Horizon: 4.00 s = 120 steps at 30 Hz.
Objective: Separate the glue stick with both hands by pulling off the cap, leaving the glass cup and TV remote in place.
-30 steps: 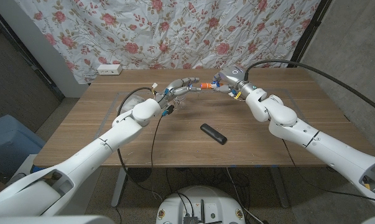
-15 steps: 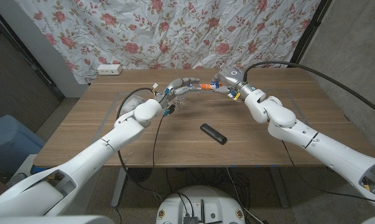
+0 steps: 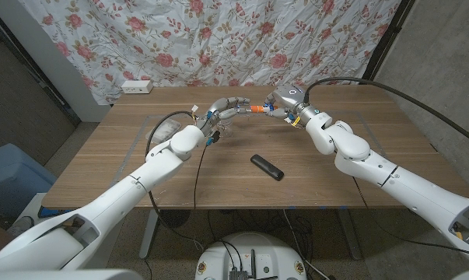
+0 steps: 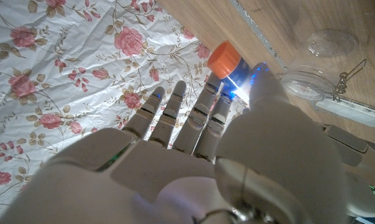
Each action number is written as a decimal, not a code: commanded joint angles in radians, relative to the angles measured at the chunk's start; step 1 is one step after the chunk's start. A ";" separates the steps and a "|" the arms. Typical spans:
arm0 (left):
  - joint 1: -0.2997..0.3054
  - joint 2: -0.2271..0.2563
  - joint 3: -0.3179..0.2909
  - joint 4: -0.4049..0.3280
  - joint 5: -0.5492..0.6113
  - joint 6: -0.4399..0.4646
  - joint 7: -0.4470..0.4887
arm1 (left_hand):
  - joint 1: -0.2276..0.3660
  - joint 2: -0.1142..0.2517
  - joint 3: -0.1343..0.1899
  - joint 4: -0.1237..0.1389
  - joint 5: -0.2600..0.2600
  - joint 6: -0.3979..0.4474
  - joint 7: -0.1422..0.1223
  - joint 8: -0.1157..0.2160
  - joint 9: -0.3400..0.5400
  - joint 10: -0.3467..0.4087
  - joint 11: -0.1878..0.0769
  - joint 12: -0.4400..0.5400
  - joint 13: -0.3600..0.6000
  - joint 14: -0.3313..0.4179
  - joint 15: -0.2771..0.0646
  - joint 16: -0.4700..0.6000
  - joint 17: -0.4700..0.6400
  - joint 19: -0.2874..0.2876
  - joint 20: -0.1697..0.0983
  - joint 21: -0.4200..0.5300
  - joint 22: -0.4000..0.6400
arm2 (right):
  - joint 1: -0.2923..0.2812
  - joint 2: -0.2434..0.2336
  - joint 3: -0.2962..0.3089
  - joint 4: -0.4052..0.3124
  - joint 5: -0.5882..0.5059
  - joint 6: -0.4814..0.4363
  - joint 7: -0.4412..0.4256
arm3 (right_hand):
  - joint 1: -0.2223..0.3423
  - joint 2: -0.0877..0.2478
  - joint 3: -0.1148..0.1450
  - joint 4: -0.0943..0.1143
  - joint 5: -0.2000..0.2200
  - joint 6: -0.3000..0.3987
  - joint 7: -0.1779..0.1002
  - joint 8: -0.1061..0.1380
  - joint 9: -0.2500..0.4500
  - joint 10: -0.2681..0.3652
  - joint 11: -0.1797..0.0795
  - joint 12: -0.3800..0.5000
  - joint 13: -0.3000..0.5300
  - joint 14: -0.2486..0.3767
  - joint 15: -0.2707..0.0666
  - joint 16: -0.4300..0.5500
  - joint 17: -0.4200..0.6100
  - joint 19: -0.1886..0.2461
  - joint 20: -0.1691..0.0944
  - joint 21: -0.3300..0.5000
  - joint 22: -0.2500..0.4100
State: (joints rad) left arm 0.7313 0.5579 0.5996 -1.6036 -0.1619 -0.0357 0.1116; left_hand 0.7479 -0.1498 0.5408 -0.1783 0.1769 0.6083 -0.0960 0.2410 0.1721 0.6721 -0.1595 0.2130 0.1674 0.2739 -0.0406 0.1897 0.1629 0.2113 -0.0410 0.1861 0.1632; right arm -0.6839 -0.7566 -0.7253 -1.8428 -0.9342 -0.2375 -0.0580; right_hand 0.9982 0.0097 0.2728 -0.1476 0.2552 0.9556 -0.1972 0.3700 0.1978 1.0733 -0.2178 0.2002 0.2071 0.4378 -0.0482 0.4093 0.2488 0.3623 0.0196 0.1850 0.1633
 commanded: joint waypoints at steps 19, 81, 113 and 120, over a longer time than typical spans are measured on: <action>-0.007 -0.049 0.016 0.011 0.060 0.025 0.096 | 0.067 -0.001 -0.041 0.001 0.004 0.158 0.026 -0.006 0.000 0.135 -0.025 -0.007 0.003 0.096 -0.054 0.007 0.001 0.059 -0.033 0.004 0.002 | 0.015 0.014 -0.013 0.024 -0.009 -0.004 -0.001 | -0.007 0.001 -0.003 0.002 0.002 0.051 -0.031 0.004 0.003 0.006 0.000 0.000 0.003 0.001 -0.118 0.002 0.006 -0.002 -0.001 0.000 0.003; 0.035 -0.100 0.026 -0.047 0.147 0.099 0.257 | 0.175 0.027 -0.084 0.009 0.008 0.350 0.059 -0.030 0.008 0.329 -0.036 -0.012 0.006 0.226 -0.044 0.005 0.001 0.128 -0.064 0.005 0.003 | -0.028 0.004 0.006 -0.014 -0.011 -0.046 -0.032 | -0.012 0.005 -0.005 0.002 -0.002 0.067 -0.031 0.002 0.004 0.005 0.000 0.000 0.003 0.004 -0.117 0.001 0.010 0.000 -0.002 0.002 0.003; 0.009 -0.130 0.039 -0.012 0.125 0.104 0.254 | 0.184 0.053 -0.102 0.013 0.011 0.383 0.071 -0.037 0.015 0.384 -0.039 -0.009 0.013 0.259 -0.028 0.002 0.002 0.136 -0.053 0.002 0.003 | -0.028 0.005 0.010 0.006 0.014 -0.026 -0.073 | -0.015 0.007 -0.006 0.002 -0.004 0.070 -0.031 -0.001 0.004 0.006 0.000 0.001 0.003 0.007 -0.118 -0.001 0.010 0.003 -0.005 0.002 0.003; 0.006 -0.133 0.042 -0.004 0.129 0.094 0.258 | 0.197 0.064 -0.100 0.010 0.012 0.403 0.069 -0.033 0.017 0.412 -0.038 -0.003 0.015 0.273 -0.035 0.002 0.001 0.141 -0.055 0.003 0.003 | -0.031 0.003 0.012 0.008 0.018 -0.026 -0.081 | -0.015 0.010 -0.006 0.003 -0.004 0.072 -0.031 -0.001 0.004 0.008 0.001 0.001 0.003 0.009 -0.118 0.001 0.012 0.005 -0.005 0.003 0.003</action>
State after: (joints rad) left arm 0.7423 0.4318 0.6378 -1.6173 -0.0339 0.0713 0.3614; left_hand 0.9415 -0.0958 0.4401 -0.1606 0.1825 0.9994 -0.0270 0.2002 0.1837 1.0598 -0.1826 0.2012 0.1795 0.5329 -0.0503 0.1897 0.1634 0.3399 -0.0411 0.1860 0.1632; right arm -0.7132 -0.7528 -0.7155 -1.8406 -0.9245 -0.2673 -0.1264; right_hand 0.9924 0.0154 0.2702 -0.1452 0.2474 0.9701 -0.1827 0.3641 0.1978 1.0734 -0.2179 0.2002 0.2066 0.4378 -0.0482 0.4093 0.2579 0.3623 0.0197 0.1850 0.1633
